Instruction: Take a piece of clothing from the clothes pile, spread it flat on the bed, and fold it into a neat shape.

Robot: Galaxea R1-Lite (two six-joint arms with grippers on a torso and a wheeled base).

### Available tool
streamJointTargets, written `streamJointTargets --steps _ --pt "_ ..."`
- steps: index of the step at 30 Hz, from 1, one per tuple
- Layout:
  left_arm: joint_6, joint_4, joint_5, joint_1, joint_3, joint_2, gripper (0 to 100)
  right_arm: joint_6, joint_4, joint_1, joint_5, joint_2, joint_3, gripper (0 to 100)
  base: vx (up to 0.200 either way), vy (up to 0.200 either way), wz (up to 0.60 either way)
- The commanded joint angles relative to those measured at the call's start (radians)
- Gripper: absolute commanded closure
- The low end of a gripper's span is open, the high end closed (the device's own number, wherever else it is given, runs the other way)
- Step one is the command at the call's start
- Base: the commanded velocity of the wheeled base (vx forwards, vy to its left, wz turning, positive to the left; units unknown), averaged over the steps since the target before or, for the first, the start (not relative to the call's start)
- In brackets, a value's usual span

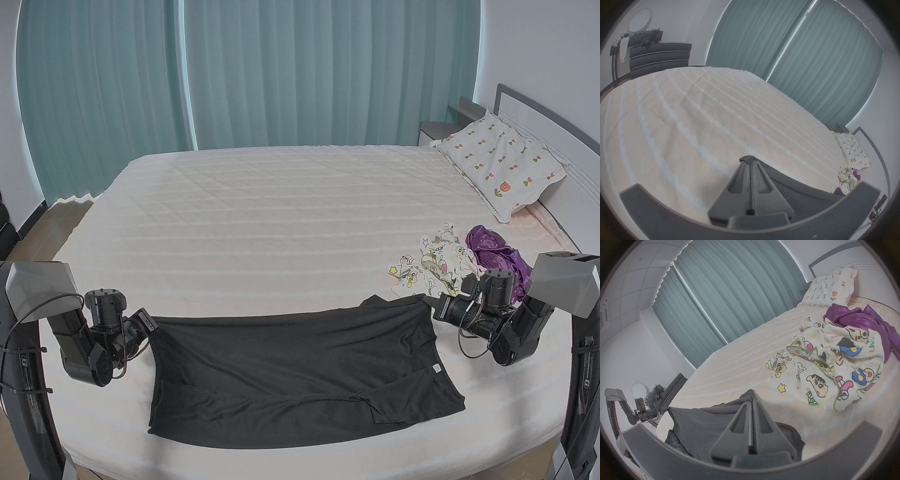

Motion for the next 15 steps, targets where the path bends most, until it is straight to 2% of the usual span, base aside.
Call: streamJointTargets --steps 1,9,15 --pt "0.001 -0.003 -0.002 -0.002 0.039 -0.004 100 0.000 -0.039 0.001 0.000 -0.029 0.076 100 0.000 0.000 0.00" --pt "0.012 -0.016 -0.011 -0.002 0.131 -0.007 100 -0.011 -0.148 0.004 0.017 -0.026 0.275 100 0.000 0.000 0.00" --pt "0.056 -0.092 -0.060 -0.003 0.243 0.005 100 -0.012 -0.223 0.005 0.016 0.028 0.374 100 0.000 0.000 0.00"
